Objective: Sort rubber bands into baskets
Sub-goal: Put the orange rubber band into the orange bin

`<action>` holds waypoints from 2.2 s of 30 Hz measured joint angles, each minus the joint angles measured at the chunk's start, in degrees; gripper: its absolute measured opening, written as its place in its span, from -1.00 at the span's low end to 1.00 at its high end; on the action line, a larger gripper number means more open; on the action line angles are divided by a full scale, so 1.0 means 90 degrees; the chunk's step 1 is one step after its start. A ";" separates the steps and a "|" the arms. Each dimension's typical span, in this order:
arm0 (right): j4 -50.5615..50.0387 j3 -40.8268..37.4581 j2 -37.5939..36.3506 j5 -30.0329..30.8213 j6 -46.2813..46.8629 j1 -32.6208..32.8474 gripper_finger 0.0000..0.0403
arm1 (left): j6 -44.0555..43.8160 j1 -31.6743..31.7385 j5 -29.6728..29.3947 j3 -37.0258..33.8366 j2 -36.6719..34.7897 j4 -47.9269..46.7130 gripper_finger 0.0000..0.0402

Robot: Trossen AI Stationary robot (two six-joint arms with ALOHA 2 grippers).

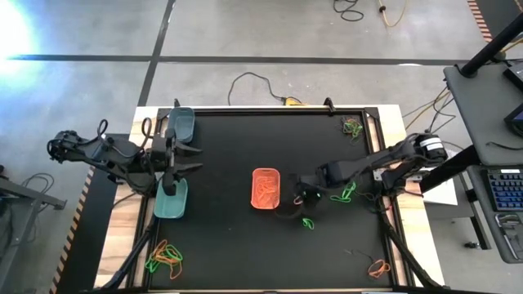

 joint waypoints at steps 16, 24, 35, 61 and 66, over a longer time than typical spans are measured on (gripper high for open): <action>0.0732 -0.0369 0.1012 0.0742 -0.0661 0.0120 -0.54 | -0.0373 0.0000 0.0142 0.0000 0.0013 -0.0383 -0.04; 0.0705 -0.0314 0.0986 0.0852 -0.0103 0.0122 -0.93 | -0.0430 0.0000 0.0142 0.0000 0.0013 -0.0381 -0.04; -0.0236 0.1555 0.0261 0.1680 -0.0238 0.0119 -0.96 | -0.0753 -0.0017 0.0856 -0.0002 -0.0104 -0.0208 -0.04; -0.0241 0.3332 0.3143 0.0630 0.1506 -0.0210 -0.92 | -0.1761 -0.3880 -0.0454 -0.0024 0.1405 0.1133 -0.04; -0.0248 0.3332 0.3072 0.0492 0.1734 -0.0230 -0.66 | -0.1443 -0.3940 -0.0560 -0.0024 0.1479 0.1441 -0.04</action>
